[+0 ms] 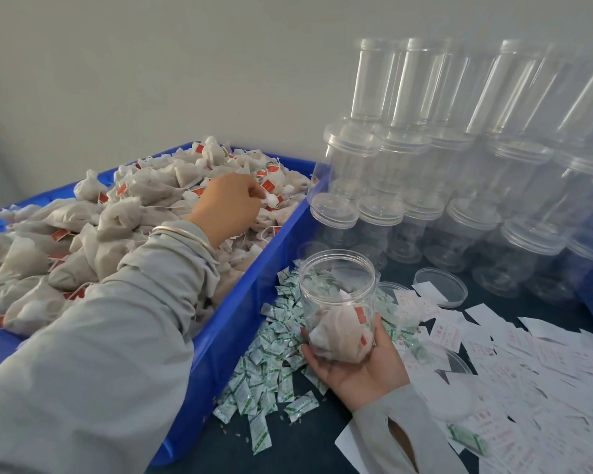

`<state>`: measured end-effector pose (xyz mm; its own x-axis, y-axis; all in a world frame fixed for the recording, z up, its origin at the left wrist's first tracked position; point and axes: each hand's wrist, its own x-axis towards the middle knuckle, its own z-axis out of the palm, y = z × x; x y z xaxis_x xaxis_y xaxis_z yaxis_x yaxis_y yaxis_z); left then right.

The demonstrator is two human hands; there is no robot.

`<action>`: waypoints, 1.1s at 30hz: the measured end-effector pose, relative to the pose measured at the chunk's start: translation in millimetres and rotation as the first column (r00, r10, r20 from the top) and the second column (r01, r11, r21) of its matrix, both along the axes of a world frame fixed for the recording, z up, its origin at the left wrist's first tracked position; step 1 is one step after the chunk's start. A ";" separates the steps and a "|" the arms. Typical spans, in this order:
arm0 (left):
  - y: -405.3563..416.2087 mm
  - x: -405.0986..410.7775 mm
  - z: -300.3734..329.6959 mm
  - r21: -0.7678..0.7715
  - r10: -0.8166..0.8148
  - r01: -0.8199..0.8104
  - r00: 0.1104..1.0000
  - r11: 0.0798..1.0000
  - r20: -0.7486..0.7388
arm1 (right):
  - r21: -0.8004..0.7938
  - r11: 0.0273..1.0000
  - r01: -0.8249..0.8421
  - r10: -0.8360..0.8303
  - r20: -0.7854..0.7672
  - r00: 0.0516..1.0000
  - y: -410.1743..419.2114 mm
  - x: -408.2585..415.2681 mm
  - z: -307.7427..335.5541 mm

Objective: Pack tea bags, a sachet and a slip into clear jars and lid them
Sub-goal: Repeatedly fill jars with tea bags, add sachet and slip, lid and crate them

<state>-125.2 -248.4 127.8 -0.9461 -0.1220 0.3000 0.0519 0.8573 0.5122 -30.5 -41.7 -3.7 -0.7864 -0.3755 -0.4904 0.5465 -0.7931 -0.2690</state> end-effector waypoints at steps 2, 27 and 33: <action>-5.0 -5.6 -7.2 -0.047 0.046 -0.043 0.996 0.998 0.081 | -0.001 1.000 -0.009 0.009 -0.006 1.000 0.3 0.2 -0.2; 5.4 -15.5 -31.4 0.202 -0.143 0.088 0.950 0.975 0.277 | 0.005 1.000 -0.002 0.002 0.018 1.000 -0.9 1.4 5.6; 5.2 -13.4 -19.5 0.595 -0.139 0.039 0.983 0.803 0.122 | 0.004 1.000 -0.009 0.009 0.020 1.000 -0.7 2.1 6.1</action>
